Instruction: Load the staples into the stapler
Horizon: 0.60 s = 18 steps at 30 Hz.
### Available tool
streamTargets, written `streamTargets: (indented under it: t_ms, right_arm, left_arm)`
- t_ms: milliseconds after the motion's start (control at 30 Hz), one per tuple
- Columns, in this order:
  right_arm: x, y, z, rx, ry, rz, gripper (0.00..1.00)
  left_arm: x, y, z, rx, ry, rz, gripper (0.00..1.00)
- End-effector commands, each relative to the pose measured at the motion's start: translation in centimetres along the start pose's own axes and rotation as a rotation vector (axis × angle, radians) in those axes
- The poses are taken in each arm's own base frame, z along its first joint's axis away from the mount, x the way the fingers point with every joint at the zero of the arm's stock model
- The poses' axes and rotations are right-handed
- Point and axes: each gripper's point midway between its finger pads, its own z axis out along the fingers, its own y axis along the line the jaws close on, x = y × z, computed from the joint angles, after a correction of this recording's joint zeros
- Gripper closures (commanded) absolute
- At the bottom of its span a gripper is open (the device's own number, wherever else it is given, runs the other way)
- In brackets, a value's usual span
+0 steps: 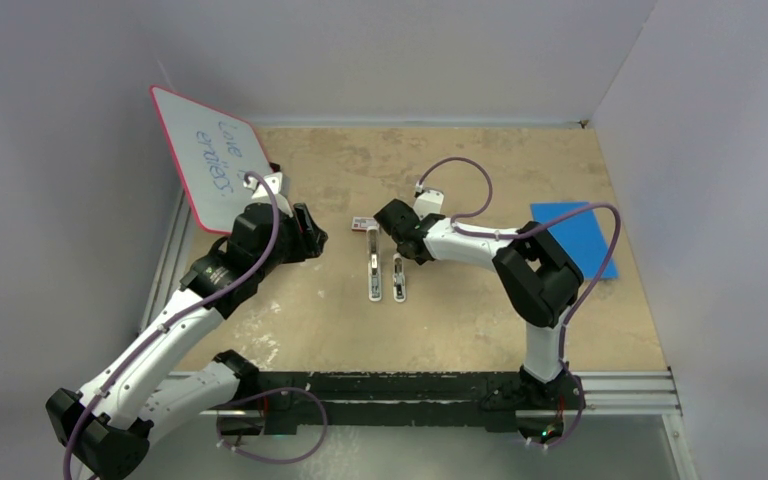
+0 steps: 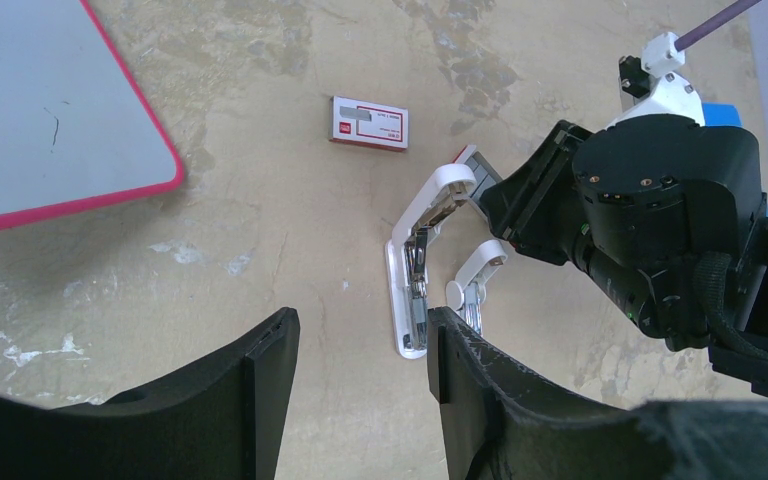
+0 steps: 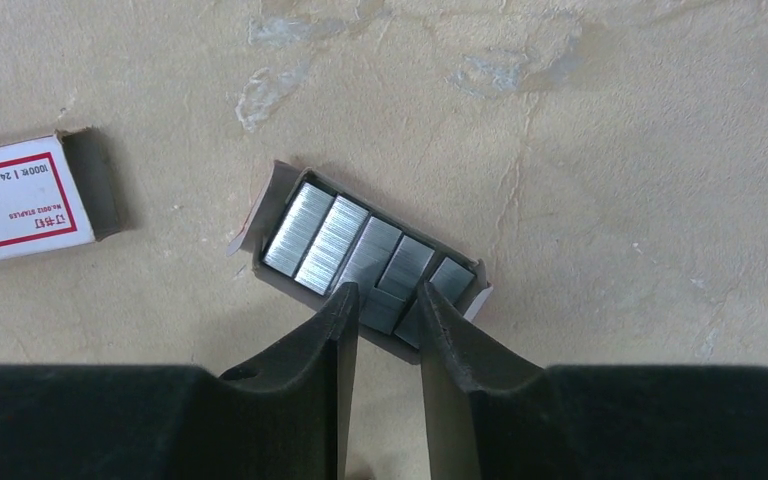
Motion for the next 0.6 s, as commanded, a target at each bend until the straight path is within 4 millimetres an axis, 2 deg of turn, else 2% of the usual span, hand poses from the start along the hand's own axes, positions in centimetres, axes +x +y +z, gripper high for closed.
streamTargets:
  t_ms: [0,367,567]
  right_arm:
    - [-0.65,0.05,-0.58,-0.012,-0.01,0.035,0.7]
    - [-0.23,0.25,-0.21,-0.012,0.005,0.028,0.71]
    - [-0.96,0.04,-0.6,-0.001,-0.018,0.034,0.78]
  left_arm:
    - [-0.81,-0.37,-0.07,0.017,-0.028,-0.01,0.5]
    - [-0.83,-0.4,-0.11,0.019,-0.029,-0.01,0.5]
    - [-0.85,-0.42,-0.12,0.019,-0.029,-0.01,0.5]
